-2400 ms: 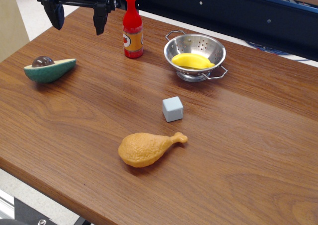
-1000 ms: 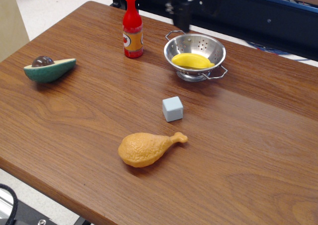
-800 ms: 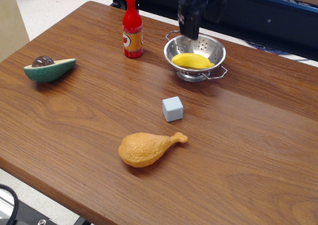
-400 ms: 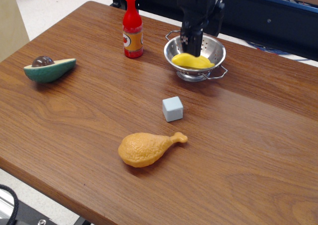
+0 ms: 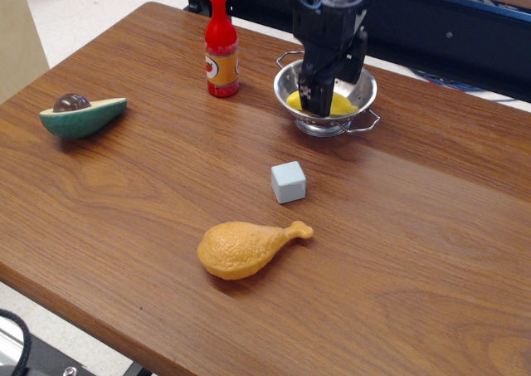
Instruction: Take banana out of colander
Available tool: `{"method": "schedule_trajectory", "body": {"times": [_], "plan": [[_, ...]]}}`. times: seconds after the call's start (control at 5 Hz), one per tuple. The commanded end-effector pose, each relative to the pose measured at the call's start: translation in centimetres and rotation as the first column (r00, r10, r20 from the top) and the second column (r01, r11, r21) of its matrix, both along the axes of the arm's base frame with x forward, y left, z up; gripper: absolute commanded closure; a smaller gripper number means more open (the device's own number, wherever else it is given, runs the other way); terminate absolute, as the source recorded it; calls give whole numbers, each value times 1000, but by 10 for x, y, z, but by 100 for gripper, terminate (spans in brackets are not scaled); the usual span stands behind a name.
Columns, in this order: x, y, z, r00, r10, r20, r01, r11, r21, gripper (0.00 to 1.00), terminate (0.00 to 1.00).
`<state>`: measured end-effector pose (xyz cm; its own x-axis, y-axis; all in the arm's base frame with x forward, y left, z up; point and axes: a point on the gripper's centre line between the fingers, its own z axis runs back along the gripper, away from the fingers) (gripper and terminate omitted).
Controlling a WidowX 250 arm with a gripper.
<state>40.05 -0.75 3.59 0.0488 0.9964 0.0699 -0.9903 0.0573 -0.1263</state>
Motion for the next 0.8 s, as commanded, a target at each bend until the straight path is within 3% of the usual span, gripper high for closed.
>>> {"method": "schedule_trajectory", "body": {"times": [0.0,0.2,0.4,0.6], "plan": [[9,11,2,1000,12,10,-12,1000,2,0,0],[9,12,-4,1000,25,-8,-25,1000,1,0,0],[12,15,-10,999,32,-36,-31,999,23,100,0],[14,18,-11,999,14,-46,-11,999,52,100,0]]}}
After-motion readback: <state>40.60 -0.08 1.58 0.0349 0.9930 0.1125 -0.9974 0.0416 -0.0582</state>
